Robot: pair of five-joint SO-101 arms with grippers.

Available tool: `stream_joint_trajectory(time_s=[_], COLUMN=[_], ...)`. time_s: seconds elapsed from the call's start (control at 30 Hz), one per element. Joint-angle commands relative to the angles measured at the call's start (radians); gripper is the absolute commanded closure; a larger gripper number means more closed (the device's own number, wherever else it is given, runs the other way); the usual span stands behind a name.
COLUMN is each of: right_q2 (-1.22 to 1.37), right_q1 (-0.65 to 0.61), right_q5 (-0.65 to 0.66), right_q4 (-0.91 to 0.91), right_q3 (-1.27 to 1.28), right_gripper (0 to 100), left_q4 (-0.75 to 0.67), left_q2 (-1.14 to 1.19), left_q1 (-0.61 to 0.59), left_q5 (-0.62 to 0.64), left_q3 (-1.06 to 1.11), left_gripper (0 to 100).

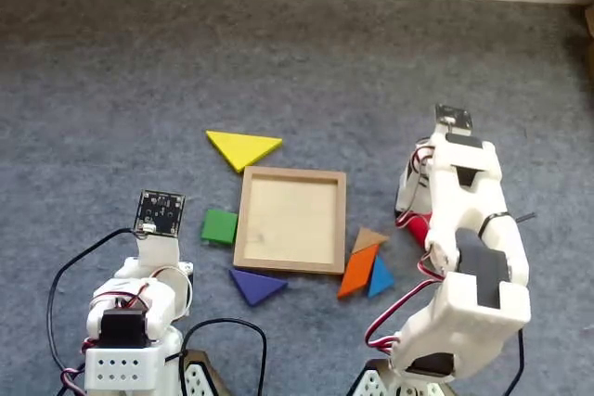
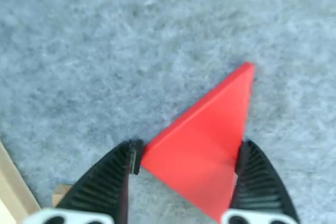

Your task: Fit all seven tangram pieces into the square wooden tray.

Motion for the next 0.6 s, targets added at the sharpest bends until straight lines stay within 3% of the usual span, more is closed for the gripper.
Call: stream_joint_trajectory(time_s=[0.0, 0.27, 0.47, 0.57], right_q2=[-0.07, -0.321, -0.415, -0.401], right_q1=[-0.062, -0.17, -0.36, -0.435], right_q5=[0.017, 0.018, 0.011, -0.061], right_q4=[0.025, 0.104, 0.165, 0.157], right_q3=[-0.048, -0.042, -0.044, -0.051], right_gripper=[86.5, 86.5, 86.5, 86.5], left_q4=[0.009, 0.009, 0.009, 0.009], left_q2=[-0.03, -0.03, -0.03, -0.03], left_q1=[-0.008, -0.008, -0.008, -0.008], left_q5=[-0.003, -0.003, -0.003, -0.003], left_q3=[0.019, 0.019, 0.019, 0.019], left_gripper=[99, 99, 99, 99])
